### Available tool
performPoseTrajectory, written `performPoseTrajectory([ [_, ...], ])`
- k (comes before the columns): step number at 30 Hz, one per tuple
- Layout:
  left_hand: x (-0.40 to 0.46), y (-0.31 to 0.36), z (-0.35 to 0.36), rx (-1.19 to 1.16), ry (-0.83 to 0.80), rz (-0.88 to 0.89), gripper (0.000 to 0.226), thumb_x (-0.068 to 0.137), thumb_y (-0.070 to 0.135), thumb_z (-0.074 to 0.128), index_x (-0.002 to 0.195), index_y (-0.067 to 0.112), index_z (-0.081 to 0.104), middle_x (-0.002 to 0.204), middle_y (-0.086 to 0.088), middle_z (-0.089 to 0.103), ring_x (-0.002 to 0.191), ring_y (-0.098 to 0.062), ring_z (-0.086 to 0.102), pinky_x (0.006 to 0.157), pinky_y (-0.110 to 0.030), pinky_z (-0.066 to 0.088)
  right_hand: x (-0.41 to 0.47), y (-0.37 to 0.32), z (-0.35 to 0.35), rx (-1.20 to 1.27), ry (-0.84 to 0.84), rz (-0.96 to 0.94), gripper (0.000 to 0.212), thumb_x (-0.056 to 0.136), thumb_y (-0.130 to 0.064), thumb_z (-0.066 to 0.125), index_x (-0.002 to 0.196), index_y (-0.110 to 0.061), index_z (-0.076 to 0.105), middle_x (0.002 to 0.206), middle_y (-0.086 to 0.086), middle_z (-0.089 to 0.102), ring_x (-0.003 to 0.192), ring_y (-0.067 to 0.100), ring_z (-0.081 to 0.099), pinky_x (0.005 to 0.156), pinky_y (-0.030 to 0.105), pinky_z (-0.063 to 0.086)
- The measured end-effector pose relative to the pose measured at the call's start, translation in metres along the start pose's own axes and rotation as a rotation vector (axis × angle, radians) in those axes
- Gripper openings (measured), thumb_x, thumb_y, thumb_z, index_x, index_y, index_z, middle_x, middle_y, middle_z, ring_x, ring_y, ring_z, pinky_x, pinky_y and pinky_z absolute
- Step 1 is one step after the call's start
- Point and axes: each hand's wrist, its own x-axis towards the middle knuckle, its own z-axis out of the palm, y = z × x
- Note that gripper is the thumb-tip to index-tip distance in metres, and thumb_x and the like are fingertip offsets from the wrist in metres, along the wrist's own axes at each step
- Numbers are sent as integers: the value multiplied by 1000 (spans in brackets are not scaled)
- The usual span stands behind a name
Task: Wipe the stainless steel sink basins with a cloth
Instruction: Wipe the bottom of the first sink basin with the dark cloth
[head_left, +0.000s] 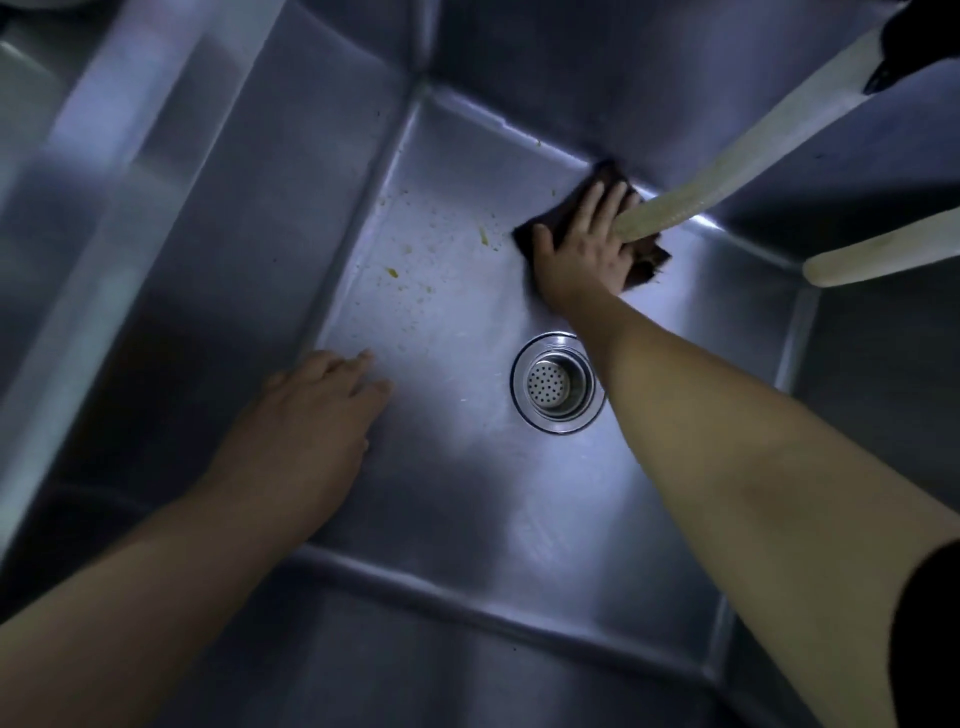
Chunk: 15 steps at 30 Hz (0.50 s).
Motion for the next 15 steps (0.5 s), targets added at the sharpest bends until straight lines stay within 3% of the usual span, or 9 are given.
performPoseTrajectory([
  [5,-1,0,-3,7,-24,-1,58,75,18,73,130,20,56,144,-3,46,127,-27,44,93,-43,42,-51,-57,26,-53,-28,-411,84,88,-58,35,152,-10,8,160,13,0,147,29,-5,110,49,21],
  [9,-2,3,-3,30,-38,-3,61,84,25,64,141,25,43,152,1,33,136,-22,32,102,-39,35,-85,-62,39,-40,-76,-669,79,89,-54,38,152,-14,12,160,9,5,147,25,-1,108,45,26],
  [10,-2,5,-6,36,-44,7,62,81,23,68,138,23,46,150,-1,37,134,-24,36,101,-40,37,-82,-54,37,-36,-85,-700,78,90,-54,39,152,-15,11,160,7,5,147,23,-1,109,43,27],
  [13,-3,5,-10,84,-19,52,65,48,9,90,110,9,70,120,-14,65,106,-36,63,77,-49,53,-59,-11,24,-17,-67,-574,77,90,-54,41,152,-18,12,160,6,7,147,22,4,106,41,29],
  [15,-1,4,-10,95,80,100,66,36,4,92,100,4,74,108,-17,70,94,-38,67,69,-51,55,-42,32,13,-5,-26,-390,76,89,-54,41,151,-19,17,159,7,13,147,24,9,107,45,29],
])
